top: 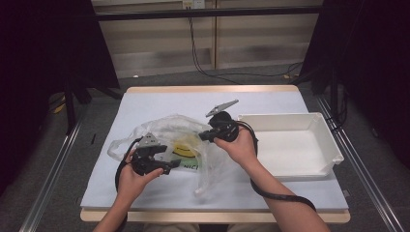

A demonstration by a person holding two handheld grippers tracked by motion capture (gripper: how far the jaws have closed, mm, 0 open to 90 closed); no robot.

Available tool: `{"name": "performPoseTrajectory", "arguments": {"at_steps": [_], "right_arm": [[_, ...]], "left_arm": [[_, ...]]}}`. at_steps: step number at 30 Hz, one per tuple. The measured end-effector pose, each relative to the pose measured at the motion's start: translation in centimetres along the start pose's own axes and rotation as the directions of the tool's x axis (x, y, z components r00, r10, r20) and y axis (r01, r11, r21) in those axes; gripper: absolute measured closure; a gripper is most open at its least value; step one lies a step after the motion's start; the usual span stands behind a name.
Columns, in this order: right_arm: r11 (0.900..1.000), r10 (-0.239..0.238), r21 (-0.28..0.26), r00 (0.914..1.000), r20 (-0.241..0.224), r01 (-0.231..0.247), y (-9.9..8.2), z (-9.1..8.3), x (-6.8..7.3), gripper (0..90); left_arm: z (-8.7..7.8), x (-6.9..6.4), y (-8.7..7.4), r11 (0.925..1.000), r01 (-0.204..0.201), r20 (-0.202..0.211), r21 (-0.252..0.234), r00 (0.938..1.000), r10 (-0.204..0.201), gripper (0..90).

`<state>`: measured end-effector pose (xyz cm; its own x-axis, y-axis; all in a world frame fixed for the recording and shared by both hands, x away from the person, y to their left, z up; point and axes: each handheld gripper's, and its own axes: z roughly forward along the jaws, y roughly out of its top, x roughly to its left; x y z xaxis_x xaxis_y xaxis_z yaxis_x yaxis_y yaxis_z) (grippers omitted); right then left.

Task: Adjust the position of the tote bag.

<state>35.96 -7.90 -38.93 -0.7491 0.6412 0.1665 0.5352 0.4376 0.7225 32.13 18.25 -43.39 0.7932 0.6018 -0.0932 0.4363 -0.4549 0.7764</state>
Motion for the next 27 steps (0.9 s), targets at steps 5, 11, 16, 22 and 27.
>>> {"name": "performPoseTrajectory", "arguments": {"at_steps": [5, 11, 16, 22, 27], "right_arm": [[0.9999, 0.009, -0.006, 0.9998, -0.015, -0.009, 0.1, 0.1, 0.1, 89.6], [0.9999, 0.008, -0.011, 0.9999, -0.014, -0.009, -0.1, -0.3, -0.1, 89.6], [0.9999, 0.017, 0.0, 0.9997, -0.016, -0.017, -0.2, -0.2, -0.1, 89.6], [0.9999, 0.012, -0.008, 0.9997, -0.023, -0.012, 0.1, 0.2, 0.1, 89.6], [0.9999, 0.013, -0.004, 0.9996, -0.026, -0.014, 0.4, 0.1, 0.2, 89.7]], "left_arm": [[0.6, -0.7, 0.6, 0.9993, -0.037, -0.01, 0.01, 0.9993, 0.037, 20.5], [0.2, 0.3, -0.1, 0.9976, -0.039, -0.049, 0.057, 0.9979, 0.042, 24.2], [-0.6, 1.2, -0.7, 0.9985, -0.001, -0.047, 0.055, 0.9989, 0.003, 32.9], [-1.3, 0.8, -0.6, 0.9991, 0.004, -0.027, 0.042, 0.9996, -0.003, 30.5], [-1.4, 0.9, -0.9, 0.9983, 0.022, -0.033, 0.055, 0.9993, -0.02, 26.0]]}}
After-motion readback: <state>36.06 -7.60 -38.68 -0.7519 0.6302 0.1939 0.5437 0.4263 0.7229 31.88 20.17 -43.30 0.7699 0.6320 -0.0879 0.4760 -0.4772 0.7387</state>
